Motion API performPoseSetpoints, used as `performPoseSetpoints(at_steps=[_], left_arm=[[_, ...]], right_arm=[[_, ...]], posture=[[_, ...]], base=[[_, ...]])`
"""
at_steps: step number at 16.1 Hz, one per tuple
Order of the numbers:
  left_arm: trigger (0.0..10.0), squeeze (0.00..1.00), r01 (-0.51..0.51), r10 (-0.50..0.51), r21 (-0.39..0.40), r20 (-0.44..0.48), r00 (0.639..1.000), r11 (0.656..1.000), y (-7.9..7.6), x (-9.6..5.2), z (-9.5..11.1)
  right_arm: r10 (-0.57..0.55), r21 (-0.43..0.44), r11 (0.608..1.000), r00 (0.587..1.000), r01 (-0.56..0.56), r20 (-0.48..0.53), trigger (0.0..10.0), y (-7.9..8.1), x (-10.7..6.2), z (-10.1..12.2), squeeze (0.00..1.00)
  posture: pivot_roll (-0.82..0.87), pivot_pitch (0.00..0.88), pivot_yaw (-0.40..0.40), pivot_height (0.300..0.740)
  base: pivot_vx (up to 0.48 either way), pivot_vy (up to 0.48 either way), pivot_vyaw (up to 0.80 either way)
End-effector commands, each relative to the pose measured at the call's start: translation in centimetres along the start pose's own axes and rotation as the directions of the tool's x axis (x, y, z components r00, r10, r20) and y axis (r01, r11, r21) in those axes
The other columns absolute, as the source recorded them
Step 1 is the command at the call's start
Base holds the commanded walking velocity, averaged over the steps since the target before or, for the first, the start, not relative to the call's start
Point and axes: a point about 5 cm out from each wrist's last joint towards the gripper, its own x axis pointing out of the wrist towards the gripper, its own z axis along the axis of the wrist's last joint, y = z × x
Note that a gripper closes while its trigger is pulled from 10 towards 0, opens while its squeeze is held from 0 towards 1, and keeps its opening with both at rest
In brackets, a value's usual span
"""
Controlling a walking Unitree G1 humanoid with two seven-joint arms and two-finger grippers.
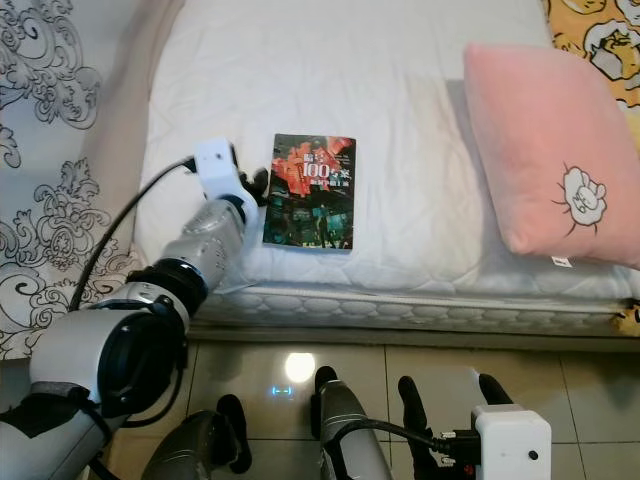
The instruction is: Clean up the room
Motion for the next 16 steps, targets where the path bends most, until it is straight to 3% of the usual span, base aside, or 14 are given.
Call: performPoseSetpoints(at_steps=[1, 4, 6, 8, 9, 10, 11, 13, 15, 16], left_arm=[[10.0, 1.0, 0.023, -0.023, 0.037, -0.015, 1.0, 0.999, -0.8, 0.0, -0.2], [10.0, 1.0, 0.045, -0.047, 0.148, 0.01, 0.999, 0.988, -0.7, 0.1, 0.5], [10.0, 1.0, 0.104, -0.124, 0.299, 0.046, 0.991, 0.949, 0.3, -0.1, 0.5], [10.0, 1.0, 0.121, -0.15, 0.335, 0.062, 0.987, 0.934, 1.4, -0.3, 0.4], [10.0, 1.0, 0.126, -0.181, 0.41, 0.098, 0.979, 0.903, 3.0, -0.9, 0.1], [10.0, 1.0, 0.127, -0.198, 0.473, 0.104, 0.975, 0.872, 3.8, -1.4, -0.9], [10.0, 1.0, 0.117, -0.19, 0.44, 0.127, 0.973, 0.891, 5.4, -2.6, -2.5], [10.0, 1.0, 0.101, -0.171, 0.374, 0.159, 0.972, 0.922, 6.5, -3.8, -3.7], [10.0, 1.0, 0.097, -0.153, 0.326, 0.152, 0.976, 0.941, 6.3, -4.5, -5.5], [10.0, 1.0, 0.125, -0.188, 0.337, 0.161, 0.969, 0.933, 5.3, -4.4, -5.4]], right_arm=[[-0.001, -0.001, 1.0, 0.999, 0.001, -0.044, 10.0, -0.2, -0.3, -0.7, 0.0], [0.007, -0.007, 1.0, 1.0, -0.007, -0.028, 10.0, 0.0, 0.7, -1.2, 0.0], [-0.013, 0.0, 1.0, 0.998, 0.013, 0.066, 10.0, -0.5, 3.8, -0.8, 0.0], [-0.046, 0.013, 0.999, 0.994, 0.045, 0.099, 10.0, -1.0, 5.9, -0.9, 0.0], [-0.116, 0.05, 0.993, 0.986, 0.11, 0.121, 10.0, -2.2, 8.5, -1.2, 0.0], [-0.143, 0.063, 0.989, 0.982, 0.136, 0.127, 10.0, -2.9, 9.9, -1.4, 0.0], [-0.167, 0.065, 0.985, 0.976, 0.16, 0.141, 10.0, -3.7, 11.4, -1.5, 0.0], [-0.183, 0.068, 0.982, 0.971, 0.174, 0.152, 10.0, -4.2, 13.0, -1.7, 0.0], [-0.168, 0.052, 0.986, 0.973, 0.161, 0.157, 10.0, -4.0, 15.2, -2.2, 0.0], [-0.156, 0.045, 0.988, 0.974, 0.15, 0.165, 10.0, -3.7, 15.6, -2.3, 1.0]], posture=[[-0.41, 0.305, -0.049, 0.732], [-0.37, 0.263, -0.031, 0.732], [-0.28, 0.175, 0.01, 0.732], [-0.24, 0.126, 0.022, 0.732], [-0.16, 0.03, 0.041, 0.732], [-0.14, 0.005, 0.047, 0.732], [-0.07, 0.0, 0.059, 0.732], [-0.04, 0.0, 0.055, 0.732], [0.01, 0.0, 0.042, 0.732], [0.01, 0.0, 0.041, 0.732]], base=[[0.0, 0.0, 0.0], [0.0, 0.0, 0.0], [0.0, 0.0, 0.0], [0.0, 0.0, 0.0], [0.0, 0.0, 0.0], [0.0, 0.0, 0.0], [0.0, 0.0, 0.0], [0.0, -0.208, 0.0], [0.306, -0.367, 0.0], [0.33, -0.345, 0.0]])
